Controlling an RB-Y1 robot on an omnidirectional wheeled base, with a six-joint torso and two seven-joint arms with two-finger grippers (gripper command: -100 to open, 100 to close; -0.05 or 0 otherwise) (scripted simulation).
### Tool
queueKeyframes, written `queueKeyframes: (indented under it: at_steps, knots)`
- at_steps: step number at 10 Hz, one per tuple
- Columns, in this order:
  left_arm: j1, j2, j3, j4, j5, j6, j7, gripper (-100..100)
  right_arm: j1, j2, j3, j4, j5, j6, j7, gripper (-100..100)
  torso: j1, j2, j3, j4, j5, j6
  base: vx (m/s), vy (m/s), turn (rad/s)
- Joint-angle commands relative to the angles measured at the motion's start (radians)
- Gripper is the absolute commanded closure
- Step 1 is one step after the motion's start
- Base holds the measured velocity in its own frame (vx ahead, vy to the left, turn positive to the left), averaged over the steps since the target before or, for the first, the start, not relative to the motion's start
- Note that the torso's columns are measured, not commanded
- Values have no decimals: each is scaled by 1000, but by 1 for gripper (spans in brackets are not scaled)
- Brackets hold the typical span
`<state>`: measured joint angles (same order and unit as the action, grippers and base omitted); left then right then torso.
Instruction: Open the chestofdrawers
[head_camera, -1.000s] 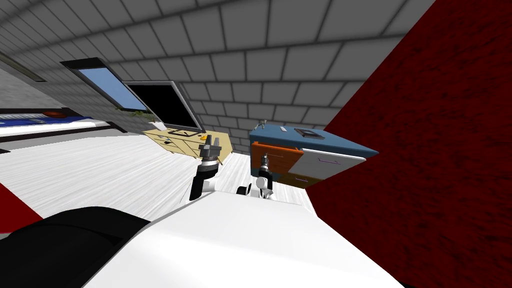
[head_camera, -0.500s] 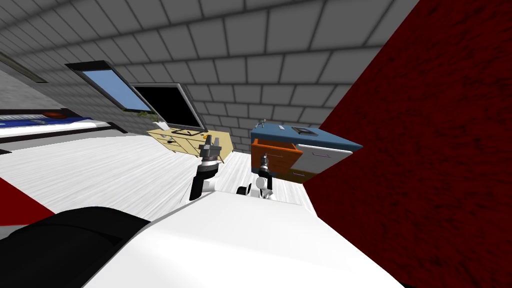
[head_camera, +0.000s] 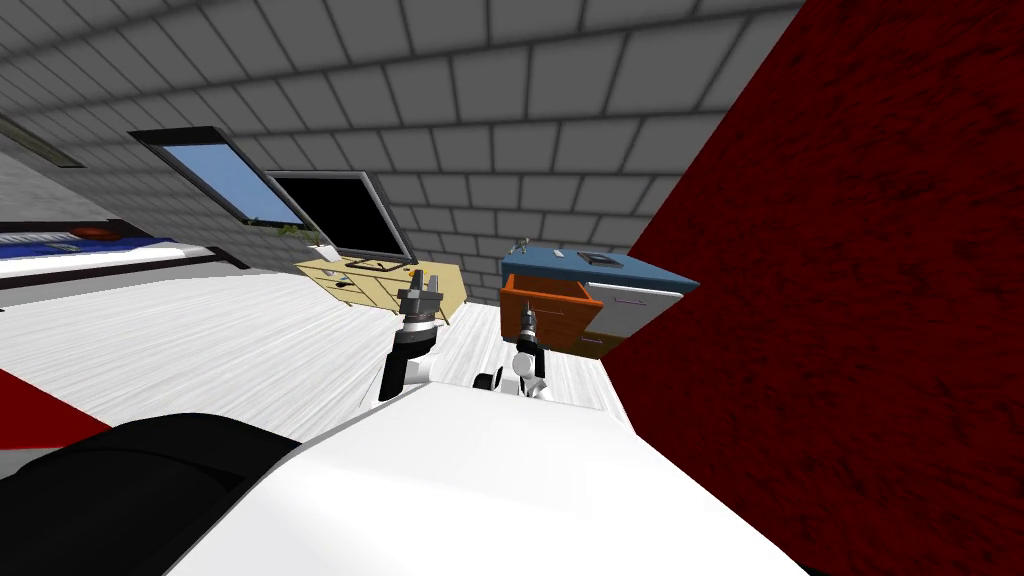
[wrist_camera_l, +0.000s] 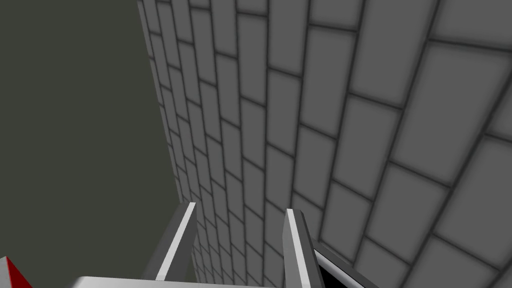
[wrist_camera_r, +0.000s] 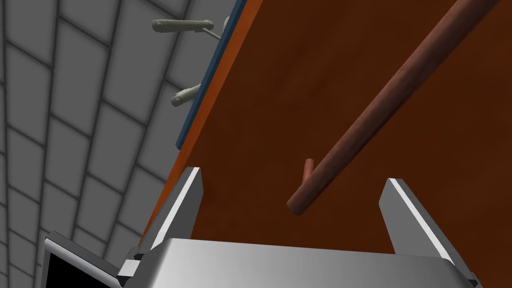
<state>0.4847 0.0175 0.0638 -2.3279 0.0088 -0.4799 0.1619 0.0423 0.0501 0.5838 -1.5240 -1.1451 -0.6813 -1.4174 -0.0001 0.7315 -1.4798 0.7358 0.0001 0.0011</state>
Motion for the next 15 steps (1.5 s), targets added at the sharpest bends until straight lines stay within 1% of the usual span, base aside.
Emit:
queueKeyframes:
  at_steps: [1, 7, 8, 9, 10, 15]
  knots:
    - [0, 0, 0, 0, 0, 0, 0, 0, -11, -2, -26, -48, -69, 64, 76, -100, 1, 2, 1, 1, 0, -1, -10, 51, -91]
    - [0, 0, 0, 0, 0, 0, 0, 0, -42, -3, -81, -154, -225, 204, 242, -100, 0, 7, 4, 2, 0, -1, -25, 44, -92]
    - [0, 0, 0, 0, 0, 0, 0, 0, -42, -3, -81, -154, -225, 204, 244, -100, 0, 7, 4, 4, 0, -1, -18, 28, -39]
    - [0, 0, 0, 0, 0, 0, 0, 0, -39, -4, -76, -141, -218, 193, 231, -100, 1, 9, 5, 6, 1, -2, -2, 7, -7]
    - [0, 0, 0, 0, 0, 0, 0, 0, -38, -4, -78, -142, -219, 196, 235, 0, 0, 9, 5, 5, 0, -2, 0, 0, 0]
    - [0, 0, 0, 0, 0, 0, 0, 0, -35, -5, -78, -139, -220, 196, 235, 0, 0, 6, 4, 2, 0, -1, 0, 0, 0]
